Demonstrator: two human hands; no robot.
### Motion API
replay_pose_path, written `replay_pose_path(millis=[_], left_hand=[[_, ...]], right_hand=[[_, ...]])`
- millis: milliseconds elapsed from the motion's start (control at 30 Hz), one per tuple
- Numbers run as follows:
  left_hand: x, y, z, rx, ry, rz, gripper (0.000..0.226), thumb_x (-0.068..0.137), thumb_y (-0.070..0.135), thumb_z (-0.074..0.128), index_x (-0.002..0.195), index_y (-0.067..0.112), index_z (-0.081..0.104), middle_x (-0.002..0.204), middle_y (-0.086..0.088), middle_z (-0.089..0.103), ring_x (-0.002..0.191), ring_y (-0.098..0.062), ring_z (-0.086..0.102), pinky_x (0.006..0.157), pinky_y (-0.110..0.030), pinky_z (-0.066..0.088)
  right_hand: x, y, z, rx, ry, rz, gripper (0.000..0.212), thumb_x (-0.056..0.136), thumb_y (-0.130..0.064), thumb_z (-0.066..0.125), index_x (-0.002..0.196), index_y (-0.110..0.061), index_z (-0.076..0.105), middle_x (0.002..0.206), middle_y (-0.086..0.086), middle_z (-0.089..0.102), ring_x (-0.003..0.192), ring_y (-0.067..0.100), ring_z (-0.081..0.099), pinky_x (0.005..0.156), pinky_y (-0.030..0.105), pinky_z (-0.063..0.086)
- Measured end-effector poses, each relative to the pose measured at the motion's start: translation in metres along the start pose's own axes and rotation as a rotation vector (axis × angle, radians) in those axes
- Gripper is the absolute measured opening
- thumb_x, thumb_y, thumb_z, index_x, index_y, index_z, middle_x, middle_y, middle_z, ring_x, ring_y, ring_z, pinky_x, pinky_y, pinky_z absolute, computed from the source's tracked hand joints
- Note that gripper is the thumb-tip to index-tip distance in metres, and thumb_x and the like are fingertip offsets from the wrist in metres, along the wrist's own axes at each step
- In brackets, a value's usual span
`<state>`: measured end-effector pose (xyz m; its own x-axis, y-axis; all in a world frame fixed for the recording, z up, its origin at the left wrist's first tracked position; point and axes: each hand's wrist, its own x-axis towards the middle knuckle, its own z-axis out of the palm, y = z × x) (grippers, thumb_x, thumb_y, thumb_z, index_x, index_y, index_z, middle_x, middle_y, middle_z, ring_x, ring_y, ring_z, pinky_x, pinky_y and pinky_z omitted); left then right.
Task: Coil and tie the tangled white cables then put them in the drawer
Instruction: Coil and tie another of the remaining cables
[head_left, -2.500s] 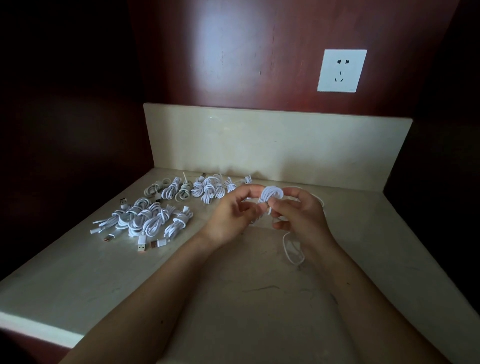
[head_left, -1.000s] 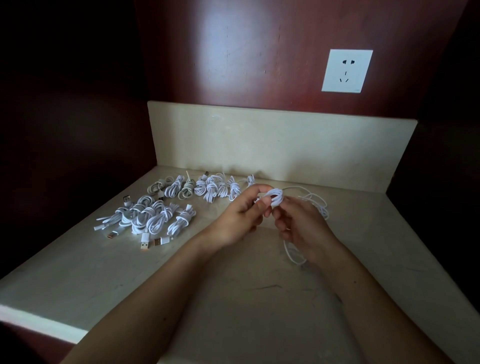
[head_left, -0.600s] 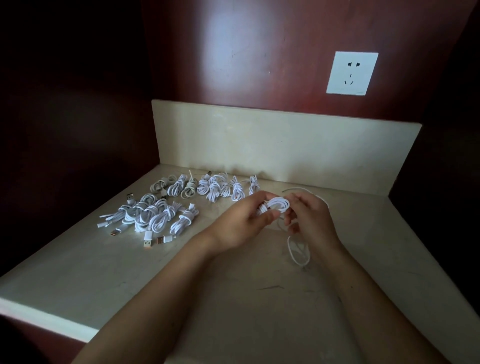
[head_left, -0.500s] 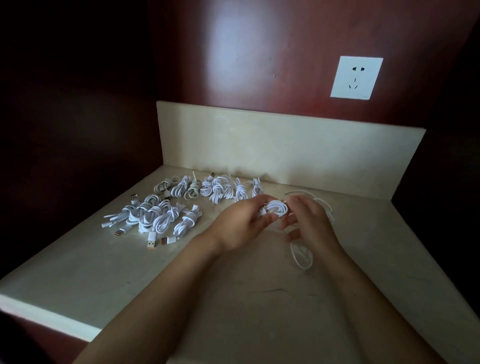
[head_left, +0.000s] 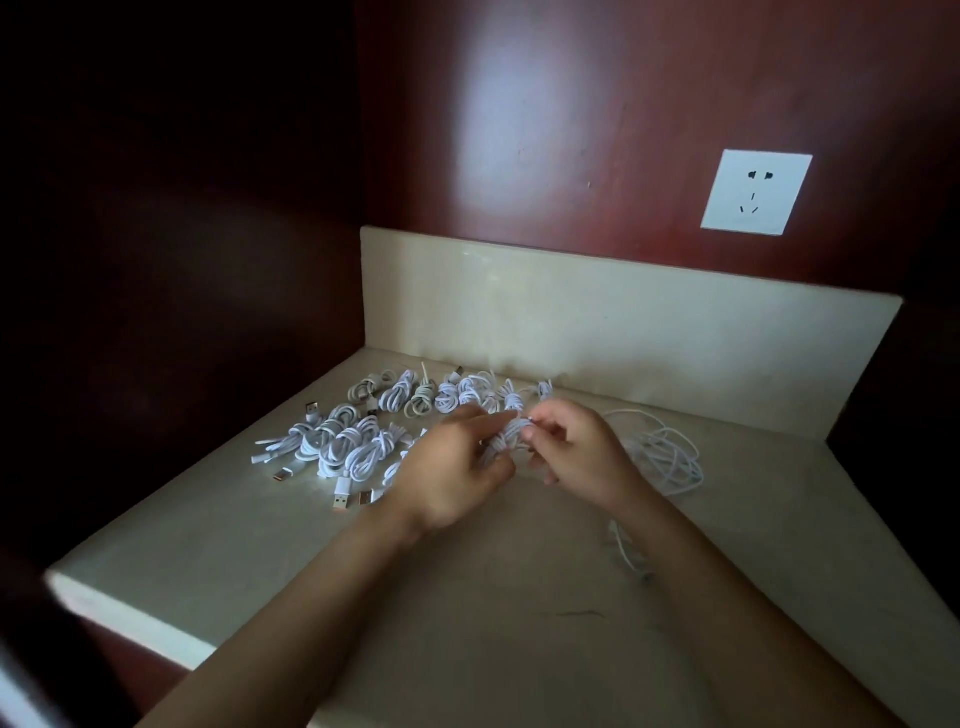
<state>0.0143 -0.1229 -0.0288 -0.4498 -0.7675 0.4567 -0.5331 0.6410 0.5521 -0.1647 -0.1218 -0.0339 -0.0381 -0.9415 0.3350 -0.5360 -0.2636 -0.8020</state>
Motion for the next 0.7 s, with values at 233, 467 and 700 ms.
replay_pose_path(millis=[233,467,700], left_hand=[[-0.018,-0.018,-0.002,0.257,0.205,-0.148,0.028,0.079,0.042,0.066,0.107,0.039,0.066,0.097,0.015,0.068,0.086,-0.005,0.061,0.067,-0.021,0.041],[-0.01,-0.033,0.009,0.519,0.314,-0.203,0.033,0.07,0.052,0.054,0.092,0.031,0.067,0.086,0.008,0.068,0.095,-0.02,0.06,0.084,-0.031,0.028],[-0.012,-0.037,0.014,0.564,0.243,-0.244,0.04,0.071,0.053,0.046,0.093,0.026,0.066,0.098,-0.001,0.064,0.102,-0.029,0.054,0.085,-0.037,0.03]], right_hand=[[0.027,0.014,0.042,0.011,-0.144,0.073,0.004,0.094,-0.02,0.065,0.097,-0.023,0.065,0.092,-0.002,0.066,0.088,0.016,0.063,0.078,0.03,0.05],[0.023,0.018,0.065,-0.137,-0.034,-0.025,0.018,0.091,-0.032,0.067,0.105,-0.023,0.074,0.103,-0.004,0.07,0.092,0.013,0.063,0.082,0.03,0.05],[0.011,0.011,0.062,-0.365,-0.097,-0.187,0.026,0.086,-0.021,0.06,0.107,-0.019,0.075,0.104,0.005,0.07,0.1,0.024,0.063,0.086,0.038,0.051]])
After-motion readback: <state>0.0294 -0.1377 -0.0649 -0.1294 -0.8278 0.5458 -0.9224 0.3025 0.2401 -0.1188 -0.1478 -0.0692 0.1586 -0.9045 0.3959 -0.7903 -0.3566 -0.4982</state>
